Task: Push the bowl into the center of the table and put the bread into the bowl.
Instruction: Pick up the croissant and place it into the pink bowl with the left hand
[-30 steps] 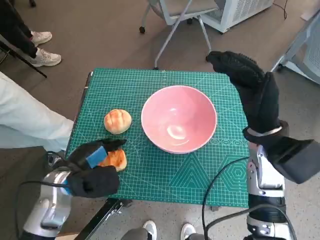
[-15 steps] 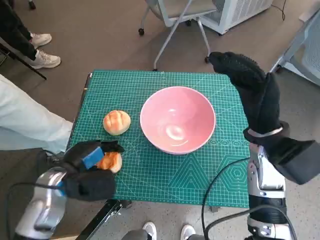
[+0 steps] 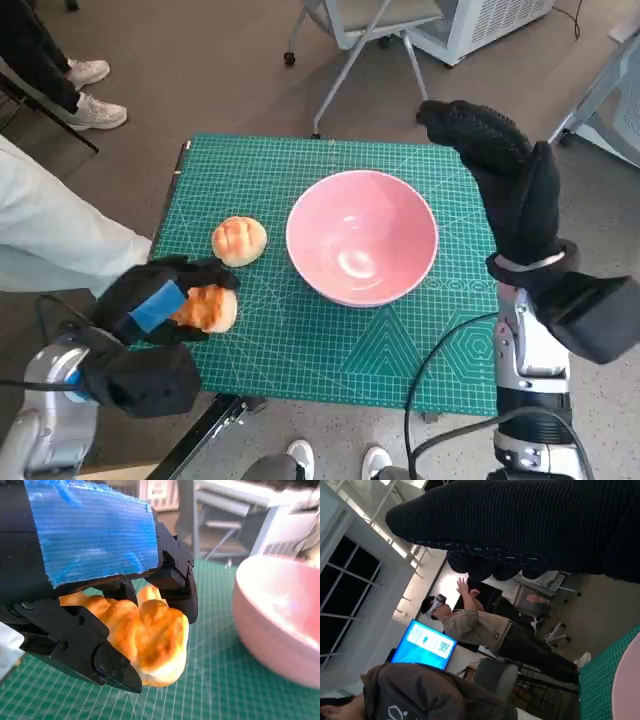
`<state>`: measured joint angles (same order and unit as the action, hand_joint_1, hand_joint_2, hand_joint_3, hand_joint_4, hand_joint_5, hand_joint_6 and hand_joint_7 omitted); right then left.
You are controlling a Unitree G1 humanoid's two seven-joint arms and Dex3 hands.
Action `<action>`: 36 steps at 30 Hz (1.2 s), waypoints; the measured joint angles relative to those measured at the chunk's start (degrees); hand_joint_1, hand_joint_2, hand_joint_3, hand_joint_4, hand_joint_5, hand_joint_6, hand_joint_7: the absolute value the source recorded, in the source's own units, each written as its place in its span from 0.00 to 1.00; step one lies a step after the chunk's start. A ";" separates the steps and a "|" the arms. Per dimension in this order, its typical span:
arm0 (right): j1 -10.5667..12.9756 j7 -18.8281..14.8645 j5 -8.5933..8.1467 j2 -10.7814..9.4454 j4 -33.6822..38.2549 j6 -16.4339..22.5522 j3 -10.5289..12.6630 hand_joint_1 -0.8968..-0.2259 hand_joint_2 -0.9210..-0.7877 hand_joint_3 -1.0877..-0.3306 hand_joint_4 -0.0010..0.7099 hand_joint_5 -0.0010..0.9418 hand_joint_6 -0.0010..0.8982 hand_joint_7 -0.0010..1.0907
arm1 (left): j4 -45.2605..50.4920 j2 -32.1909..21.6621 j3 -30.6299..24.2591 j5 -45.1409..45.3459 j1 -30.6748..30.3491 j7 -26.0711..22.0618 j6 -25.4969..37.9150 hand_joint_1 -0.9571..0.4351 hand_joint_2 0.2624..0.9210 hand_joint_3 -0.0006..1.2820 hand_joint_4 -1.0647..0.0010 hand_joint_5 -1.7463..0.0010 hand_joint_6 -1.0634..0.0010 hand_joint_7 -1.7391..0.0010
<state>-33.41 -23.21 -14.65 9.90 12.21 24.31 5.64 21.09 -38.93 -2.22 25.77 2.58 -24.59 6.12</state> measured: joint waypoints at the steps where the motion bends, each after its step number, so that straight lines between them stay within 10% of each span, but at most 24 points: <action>1: 0.00 0.00 -0.10 0.01 0.07 0.00 0.03 0.31 0.00 0.48 0.28 0.00 0.00 0.58 | 0.62 0.01 -0.49 -0.55 0.35 -0.20 0.15 0.69 0.96 0.03 0.22 0.38 0.35 0.40; 14: -0.34 -0.16 -0.98 -0.14 0.19 -0.01 0.10 0.29 0.00 0.49 0.28 0.00 0.00 0.59 | 5.96 3.70 -0.34 -2.17 22.33 2.93 1.23 0.69 0.89 0.01 0.12 0.43 0.22 0.52; 36: 1.40 -0.09 -1.12 -0.04 -3.23 -0.16 0.39 0.33 0.00 0.47 0.29 0.00 0.00 0.60 | -26.51 17.33 19.06 3.50 46.71 6.60 -11.77 0.69 0.99 0.01 0.22 0.40 0.38 0.37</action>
<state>-32.00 -23.30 -15.77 9.86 8.98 24.15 6.03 -5.42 -21.60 16.84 29.27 49.29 -17.99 -5.65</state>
